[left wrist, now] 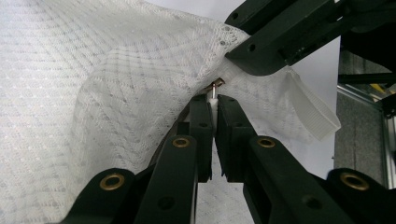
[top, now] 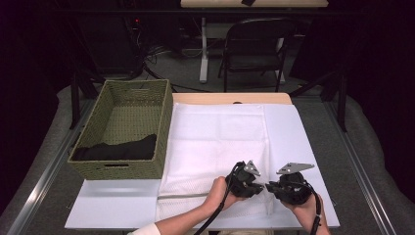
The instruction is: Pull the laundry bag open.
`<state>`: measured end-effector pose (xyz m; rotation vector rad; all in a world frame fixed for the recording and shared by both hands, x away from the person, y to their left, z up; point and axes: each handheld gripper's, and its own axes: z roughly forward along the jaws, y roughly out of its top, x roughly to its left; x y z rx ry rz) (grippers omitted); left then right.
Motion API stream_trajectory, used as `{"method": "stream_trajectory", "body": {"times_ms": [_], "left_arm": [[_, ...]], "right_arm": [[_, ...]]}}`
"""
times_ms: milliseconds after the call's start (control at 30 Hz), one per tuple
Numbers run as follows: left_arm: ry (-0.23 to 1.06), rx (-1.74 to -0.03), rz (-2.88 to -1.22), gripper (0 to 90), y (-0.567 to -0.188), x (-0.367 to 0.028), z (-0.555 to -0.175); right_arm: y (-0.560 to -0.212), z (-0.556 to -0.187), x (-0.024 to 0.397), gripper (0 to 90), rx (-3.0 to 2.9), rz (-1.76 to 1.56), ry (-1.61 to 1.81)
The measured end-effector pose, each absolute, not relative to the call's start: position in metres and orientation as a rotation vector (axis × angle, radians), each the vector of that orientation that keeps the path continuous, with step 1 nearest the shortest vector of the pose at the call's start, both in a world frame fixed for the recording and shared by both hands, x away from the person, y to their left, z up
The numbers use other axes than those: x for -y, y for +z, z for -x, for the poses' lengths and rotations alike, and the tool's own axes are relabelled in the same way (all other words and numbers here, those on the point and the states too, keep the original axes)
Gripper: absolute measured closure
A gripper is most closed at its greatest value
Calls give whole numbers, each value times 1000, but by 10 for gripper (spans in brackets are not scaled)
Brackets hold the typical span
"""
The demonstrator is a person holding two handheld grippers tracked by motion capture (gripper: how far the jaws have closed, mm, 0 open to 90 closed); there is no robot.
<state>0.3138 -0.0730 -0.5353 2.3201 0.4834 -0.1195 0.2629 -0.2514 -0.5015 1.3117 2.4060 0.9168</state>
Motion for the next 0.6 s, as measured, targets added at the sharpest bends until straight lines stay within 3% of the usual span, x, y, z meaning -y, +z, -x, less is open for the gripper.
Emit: {"method": "stream_trajectory", "body": {"times_ms": [600], "left_arm": [[-138, -536, -2299, 856, -539, 72, -314]], "right_arm": [[-502, -263, 251, 837, -2401, -1307, 899]]}}
